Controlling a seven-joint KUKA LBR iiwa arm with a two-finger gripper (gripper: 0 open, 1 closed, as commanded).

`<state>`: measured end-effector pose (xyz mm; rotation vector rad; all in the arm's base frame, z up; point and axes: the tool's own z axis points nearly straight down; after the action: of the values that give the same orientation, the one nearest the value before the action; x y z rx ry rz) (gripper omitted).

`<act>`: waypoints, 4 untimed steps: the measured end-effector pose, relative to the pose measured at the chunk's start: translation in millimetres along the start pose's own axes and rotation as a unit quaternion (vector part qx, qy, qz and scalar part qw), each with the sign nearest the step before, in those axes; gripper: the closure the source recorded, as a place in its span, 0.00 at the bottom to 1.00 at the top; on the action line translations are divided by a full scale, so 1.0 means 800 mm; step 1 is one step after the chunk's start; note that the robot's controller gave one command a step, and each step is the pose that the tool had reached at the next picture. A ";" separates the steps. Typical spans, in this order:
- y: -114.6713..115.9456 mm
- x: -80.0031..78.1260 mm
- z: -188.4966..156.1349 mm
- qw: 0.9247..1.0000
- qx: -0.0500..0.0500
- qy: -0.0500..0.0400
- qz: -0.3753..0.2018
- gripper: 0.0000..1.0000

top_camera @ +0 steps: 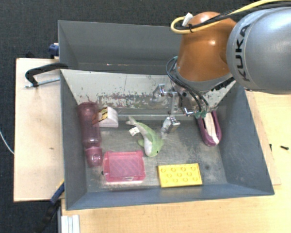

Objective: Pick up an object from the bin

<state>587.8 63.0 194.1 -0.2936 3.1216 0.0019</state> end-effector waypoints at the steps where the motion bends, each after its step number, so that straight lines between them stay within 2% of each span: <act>1: 0.006 -0.008 0.051 0.997 0.000 -0.003 -0.080 0.00; 2: 0.044 -0.023 0.139 0.981 -0.001 0.001 -0.191 1.00; 3: 0.044 -0.023 0.139 0.981 -0.001 0.001 -0.191 1.00; 4: 0.050 -0.024 0.074 0.984 -0.001 0.002 -0.181 1.00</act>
Offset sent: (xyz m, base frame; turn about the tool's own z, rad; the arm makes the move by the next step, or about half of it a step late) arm 0.0087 0.0348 -0.1192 -0.3853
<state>600.0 105.7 135.3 -0.8539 3.0216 0.0024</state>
